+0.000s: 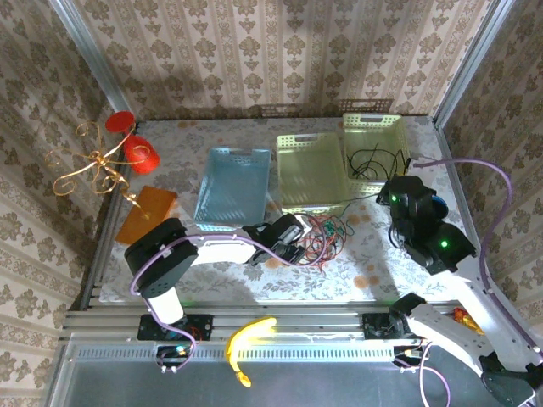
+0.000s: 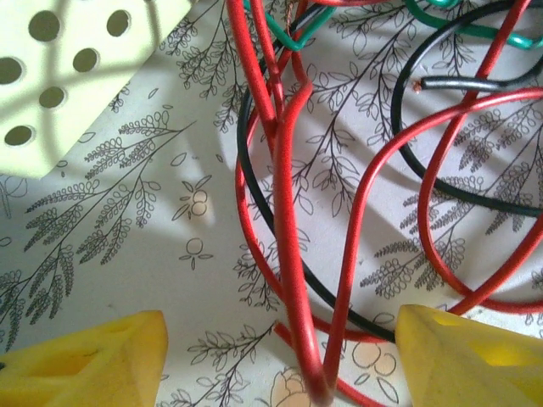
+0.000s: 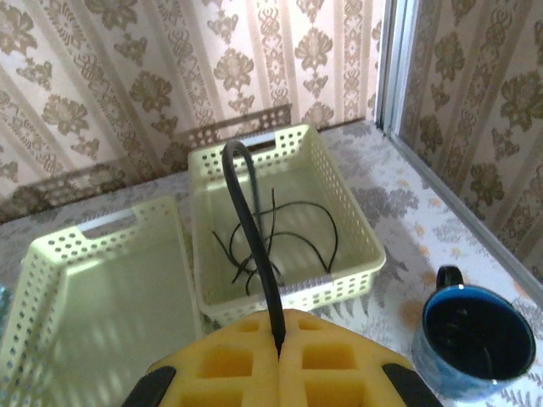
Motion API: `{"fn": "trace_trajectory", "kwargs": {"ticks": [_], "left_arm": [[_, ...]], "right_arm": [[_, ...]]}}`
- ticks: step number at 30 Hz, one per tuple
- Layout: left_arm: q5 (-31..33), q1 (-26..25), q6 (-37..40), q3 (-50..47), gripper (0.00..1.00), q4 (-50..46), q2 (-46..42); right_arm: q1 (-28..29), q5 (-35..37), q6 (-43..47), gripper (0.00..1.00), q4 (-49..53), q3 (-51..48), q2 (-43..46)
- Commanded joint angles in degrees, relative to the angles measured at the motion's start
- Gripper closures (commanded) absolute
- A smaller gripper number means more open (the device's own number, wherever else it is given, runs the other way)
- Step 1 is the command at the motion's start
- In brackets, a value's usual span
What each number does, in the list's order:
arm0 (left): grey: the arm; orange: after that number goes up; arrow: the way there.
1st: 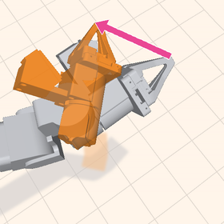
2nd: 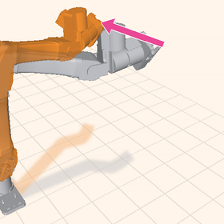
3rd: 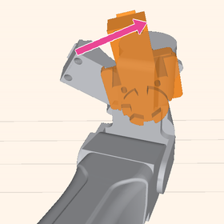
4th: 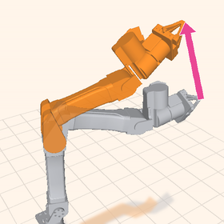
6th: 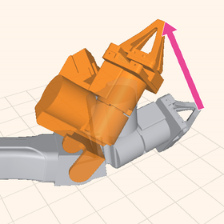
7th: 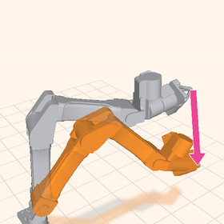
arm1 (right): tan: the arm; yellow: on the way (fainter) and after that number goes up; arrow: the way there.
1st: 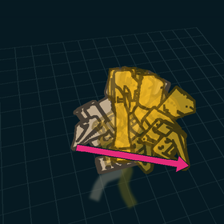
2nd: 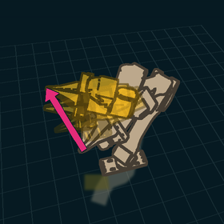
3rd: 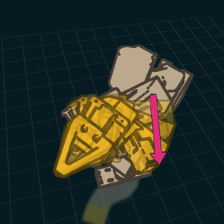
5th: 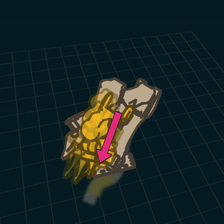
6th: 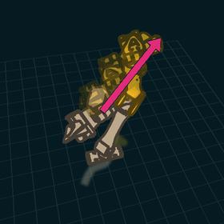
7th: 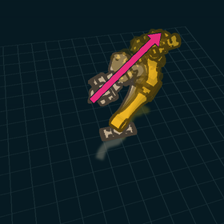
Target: Untangle the cables
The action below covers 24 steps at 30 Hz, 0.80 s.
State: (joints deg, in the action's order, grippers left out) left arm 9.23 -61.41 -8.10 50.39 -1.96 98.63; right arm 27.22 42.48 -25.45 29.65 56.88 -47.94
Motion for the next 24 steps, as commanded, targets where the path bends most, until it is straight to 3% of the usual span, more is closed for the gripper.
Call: {"fn": "trace_trajectory", "kwargs": {"ticks": [1,6,15,19,24], "left_arm": [[0.61,0.15,0.44,-0.82,0.26,-0.13,-2.08],[0.61,0.24,0.80,-0.30,0.25,-1.34,-2.48],[0.57,0.16,0.54,-0.32,0.23,-1.83,-2.83],[0.52,0.21,0.63,0.19,0.22,-2.47,-2.91],[0.96,0.20,-0.07,-0.36,0.21,-2.83,-3.86]], "right_arm": [[-3.25,3.04,2.89,1.00,-8.73,1.66,-4.37],[-13.88,-5.11,-2.57,1.00,-10.54,6.45,-16.07],[-14.99,8.51,2.36,0.99,-27.26,13.80,-36.50],[-16.76,7.88,0.27,0.99,-22.46,21.74,-48.20],[-18.42,7.18,-4.93,1.00,-13.88,27.00,-55.21]]}}
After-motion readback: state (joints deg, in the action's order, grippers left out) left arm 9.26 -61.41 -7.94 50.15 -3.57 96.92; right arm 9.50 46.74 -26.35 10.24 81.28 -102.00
